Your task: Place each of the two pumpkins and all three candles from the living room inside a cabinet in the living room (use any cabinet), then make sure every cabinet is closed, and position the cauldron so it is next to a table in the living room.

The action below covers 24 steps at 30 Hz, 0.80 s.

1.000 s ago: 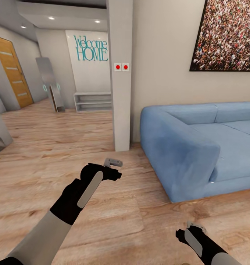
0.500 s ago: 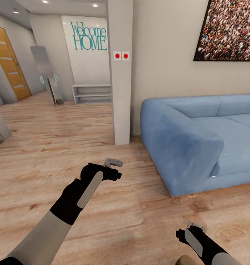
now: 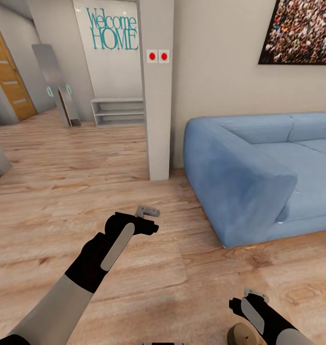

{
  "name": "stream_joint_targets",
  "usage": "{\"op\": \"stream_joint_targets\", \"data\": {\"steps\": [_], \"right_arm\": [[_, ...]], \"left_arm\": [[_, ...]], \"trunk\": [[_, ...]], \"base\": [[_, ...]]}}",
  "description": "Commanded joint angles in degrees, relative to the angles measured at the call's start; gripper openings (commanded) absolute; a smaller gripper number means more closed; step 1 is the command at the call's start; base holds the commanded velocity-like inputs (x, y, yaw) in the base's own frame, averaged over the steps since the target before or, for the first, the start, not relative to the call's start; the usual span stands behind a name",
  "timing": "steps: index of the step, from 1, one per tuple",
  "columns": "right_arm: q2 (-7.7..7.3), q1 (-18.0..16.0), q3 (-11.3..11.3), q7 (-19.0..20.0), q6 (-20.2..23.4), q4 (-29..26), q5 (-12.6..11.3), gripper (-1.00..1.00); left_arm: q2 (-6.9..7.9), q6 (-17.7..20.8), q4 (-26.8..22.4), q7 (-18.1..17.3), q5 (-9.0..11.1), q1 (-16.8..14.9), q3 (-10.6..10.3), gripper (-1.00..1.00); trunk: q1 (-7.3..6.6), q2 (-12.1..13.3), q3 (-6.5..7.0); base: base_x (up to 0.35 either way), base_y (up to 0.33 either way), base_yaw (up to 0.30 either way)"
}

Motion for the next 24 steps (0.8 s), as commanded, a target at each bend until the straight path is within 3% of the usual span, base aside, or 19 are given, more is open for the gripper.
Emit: {"op": "stream_joint_targets", "data": {"steps": [1,24], "right_arm": [[-0.07,-0.02,0.48,-0.45,0.16,-0.24,-0.49,1.00],[-0.05,0.01,0.48,-0.37,-0.13,-0.69,-0.52,1.00]], "left_arm": [[0.01,0.14,-0.04,0.60,0.60,-0.05,-0.05,1.00],[0.06,0.14,-0.04,0.60,0.59,-0.02,-0.14,1.00]], "trunk": [[0.01,-0.04,-0.28],[0.60,-0.35,-5.38]], "base": [[0.000,0.000,0.000],[0.000,0.000,0.000]]}}
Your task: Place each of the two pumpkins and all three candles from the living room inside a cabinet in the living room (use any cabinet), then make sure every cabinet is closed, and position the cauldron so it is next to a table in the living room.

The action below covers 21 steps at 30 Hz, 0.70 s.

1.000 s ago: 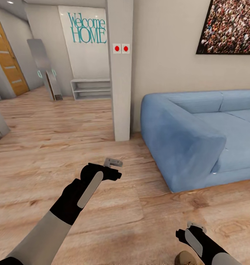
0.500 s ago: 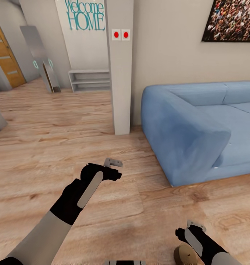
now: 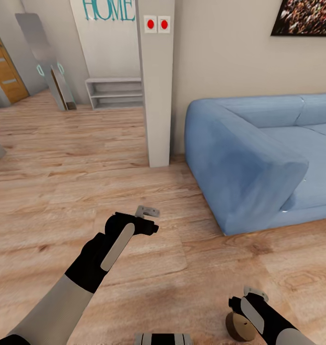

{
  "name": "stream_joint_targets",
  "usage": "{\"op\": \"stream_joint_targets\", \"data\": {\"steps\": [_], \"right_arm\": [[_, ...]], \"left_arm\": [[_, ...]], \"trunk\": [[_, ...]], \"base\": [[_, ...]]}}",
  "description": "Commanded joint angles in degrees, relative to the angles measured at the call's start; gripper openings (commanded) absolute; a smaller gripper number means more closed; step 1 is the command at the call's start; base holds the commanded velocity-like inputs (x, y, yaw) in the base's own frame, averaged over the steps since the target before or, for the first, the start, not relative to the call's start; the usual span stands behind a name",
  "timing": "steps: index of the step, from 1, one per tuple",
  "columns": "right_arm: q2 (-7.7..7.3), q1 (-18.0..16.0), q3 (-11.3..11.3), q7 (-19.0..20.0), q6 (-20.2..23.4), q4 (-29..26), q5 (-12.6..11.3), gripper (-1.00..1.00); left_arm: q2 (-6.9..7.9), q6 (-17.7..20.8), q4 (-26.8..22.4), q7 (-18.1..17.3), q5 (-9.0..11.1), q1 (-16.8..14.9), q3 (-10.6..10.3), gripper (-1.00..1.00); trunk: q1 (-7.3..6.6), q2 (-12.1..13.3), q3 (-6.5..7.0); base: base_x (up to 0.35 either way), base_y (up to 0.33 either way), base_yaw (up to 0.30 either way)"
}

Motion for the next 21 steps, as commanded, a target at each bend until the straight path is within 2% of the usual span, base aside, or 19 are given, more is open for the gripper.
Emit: {"op": "stream_joint_targets", "data": {"steps": [1,11,21], "right_arm": [[-0.08,-0.01,0.48,-0.45,0.23,-0.14,-0.50,1.00],[-0.16,-0.03,0.48,-0.45,0.23,-0.06,-0.45,1.00],[-0.14,-0.04,0.48,-0.45,0.23,-0.05,-0.47,1.00]], "left_arm": [[0.01,0.14,-0.04,0.60,0.60,-0.03,-0.05,1.00],[0.02,0.14,-0.04,0.60,0.54,-0.03,-0.05,1.00],[-0.04,0.14,-0.08,0.60,0.59,-0.03,-0.05,1.00]], "trunk": [[0.01,-0.04,-0.28],[0.27,-0.17,-2.49],[0.27,-0.17,-2.49]], "base": [[0.000,0.000,0.000],[0.000,0.000,0.000],[0.000,0.000,0.000]]}}
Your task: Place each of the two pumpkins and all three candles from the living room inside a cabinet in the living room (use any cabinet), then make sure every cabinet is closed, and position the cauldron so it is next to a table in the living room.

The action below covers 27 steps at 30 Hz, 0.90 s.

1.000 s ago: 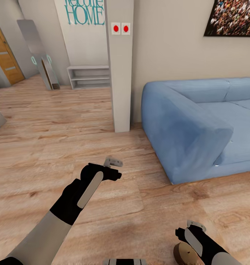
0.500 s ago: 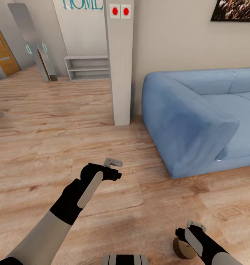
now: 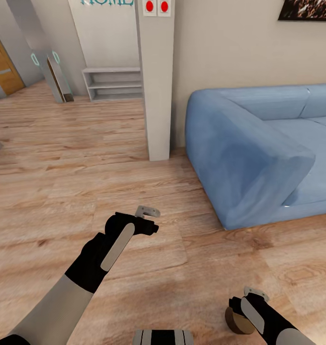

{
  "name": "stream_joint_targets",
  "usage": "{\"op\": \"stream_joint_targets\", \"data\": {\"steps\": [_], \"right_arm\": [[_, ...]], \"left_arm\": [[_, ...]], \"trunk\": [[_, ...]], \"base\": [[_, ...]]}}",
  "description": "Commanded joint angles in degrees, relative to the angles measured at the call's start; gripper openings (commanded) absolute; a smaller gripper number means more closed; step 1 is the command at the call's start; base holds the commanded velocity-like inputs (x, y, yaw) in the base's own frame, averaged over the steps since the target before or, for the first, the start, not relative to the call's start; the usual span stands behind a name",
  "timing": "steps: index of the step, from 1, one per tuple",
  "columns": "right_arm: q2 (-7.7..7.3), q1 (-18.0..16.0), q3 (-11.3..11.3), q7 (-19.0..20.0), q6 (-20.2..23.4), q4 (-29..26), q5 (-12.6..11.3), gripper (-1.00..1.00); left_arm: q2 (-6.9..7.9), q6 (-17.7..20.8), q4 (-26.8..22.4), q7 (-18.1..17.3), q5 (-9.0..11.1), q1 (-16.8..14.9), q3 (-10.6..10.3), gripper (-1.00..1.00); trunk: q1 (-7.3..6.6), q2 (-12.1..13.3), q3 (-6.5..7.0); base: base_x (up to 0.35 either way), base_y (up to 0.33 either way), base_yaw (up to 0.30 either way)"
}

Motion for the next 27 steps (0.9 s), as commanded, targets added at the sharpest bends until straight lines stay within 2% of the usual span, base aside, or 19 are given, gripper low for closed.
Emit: {"op": "stream_joint_targets", "data": {"steps": [1,10,18,24,27], "right_arm": [[-0.06,0.00,0.48,-0.45,0.23,-0.14,-0.49,1.00],[-0.02,0.02,0.48,-0.45,0.18,-0.14,-0.48,1.00],[-0.02,0.04,0.48,-0.45,0.15,-0.14,-0.47,1.00],[-0.01,-0.02,0.48,-0.45,0.09,-0.14,-0.46,1.00],[-0.01,0.00,0.48,-0.45,0.07,-0.14,-0.47,1.00]], "left_arm": [[0.01,0.14,-0.05,0.60,0.59,-0.03,-0.05,1.00],[0.03,0.14,-0.08,0.60,0.46,-0.05,-0.05,1.00],[0.02,0.14,-0.60,0.60,0.43,-0.03,-0.12,1.00],[0.12,0.14,-4.47,0.60,0.51,1.02,-0.02,1.00],[0.94,0.14,-8.16,0.58,0.59,2.56,0.04,1.00]], "trunk": [[-0.01,-0.02,-0.05],[0.22,-0.14,-2.04],[0.22,-0.14,-2.04],[0.22,-0.14,-2.04],[0.22,-0.14,-2.04]], "base": [[0.000,0.000,0.000],[0.000,0.000,0.000],[0.000,0.000,0.000],[0.000,0.000,0.000],[0.000,0.000,0.000]]}}
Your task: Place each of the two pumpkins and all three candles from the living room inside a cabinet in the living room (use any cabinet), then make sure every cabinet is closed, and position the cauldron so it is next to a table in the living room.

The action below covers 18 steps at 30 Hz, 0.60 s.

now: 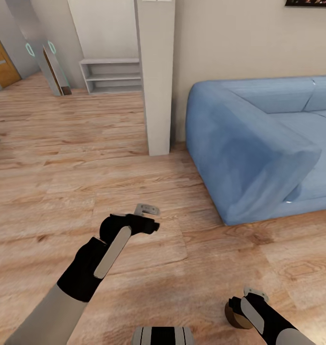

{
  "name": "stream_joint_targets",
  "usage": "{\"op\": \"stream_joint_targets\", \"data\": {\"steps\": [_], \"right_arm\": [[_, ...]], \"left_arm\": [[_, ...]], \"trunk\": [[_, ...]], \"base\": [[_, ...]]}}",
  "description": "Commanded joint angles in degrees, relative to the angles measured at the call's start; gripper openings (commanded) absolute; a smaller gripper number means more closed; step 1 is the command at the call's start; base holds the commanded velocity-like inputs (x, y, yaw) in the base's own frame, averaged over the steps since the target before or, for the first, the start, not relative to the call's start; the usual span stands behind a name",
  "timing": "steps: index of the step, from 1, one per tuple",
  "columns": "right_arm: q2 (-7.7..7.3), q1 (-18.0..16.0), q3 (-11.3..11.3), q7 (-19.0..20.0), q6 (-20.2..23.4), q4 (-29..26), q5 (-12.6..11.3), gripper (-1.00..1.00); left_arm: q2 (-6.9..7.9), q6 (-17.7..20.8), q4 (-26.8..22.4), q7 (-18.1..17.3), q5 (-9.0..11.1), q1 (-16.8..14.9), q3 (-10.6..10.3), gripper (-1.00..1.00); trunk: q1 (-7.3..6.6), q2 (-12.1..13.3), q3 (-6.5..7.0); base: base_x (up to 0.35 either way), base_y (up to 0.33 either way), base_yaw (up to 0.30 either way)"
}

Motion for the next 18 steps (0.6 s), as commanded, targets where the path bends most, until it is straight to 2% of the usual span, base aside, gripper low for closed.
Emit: {"op": "stream_joint_targets", "data": {"steps": [1,4,7,12,18], "right_arm": [[-0.08,-0.01,0.48,-0.45,0.24,-0.14,-0.49,1.00],[-0.08,-0.01,0.48,-0.45,0.23,-0.14,-0.51,1.00],[-0.08,0.01,0.48,-0.45,0.22,-0.14,-0.50,1.00],[-0.08,-0.01,0.48,-0.45,0.24,-0.12,-0.49,1.00],[-0.08,-0.02,0.48,-0.45,0.25,-0.12,-0.50,1.00]], "left_arm": [[0.68,0.15,-1.73,0.57,0.68,0.69,-0.01,1.00],[1.71,0.15,-3.76,0.45,0.85,1.56,0.03,1.00],[2.01,0.15,-4.34,0.34,0.88,1.81,0.04,1.00],[2.22,0.15,-4.68,0.26,0.87,1.96,0.05,1.00],[2.23,0.15,-4.74,0.23,0.87,1.98,0.05,1.00]], "trunk": [[-0.01,-0.02,-0.04],[-0.01,-0.02,-0.04],[-0.01,-0.02,-0.04],[-0.01,-0.02,-0.04],[-0.01,-0.02,-0.04]], "base": [[0.000,0.000,0.000],[0.000,0.000,0.000],[0.033,0.000,0.000],[0.179,0.000,0.000],[0.053,0.000,0.000]]}}
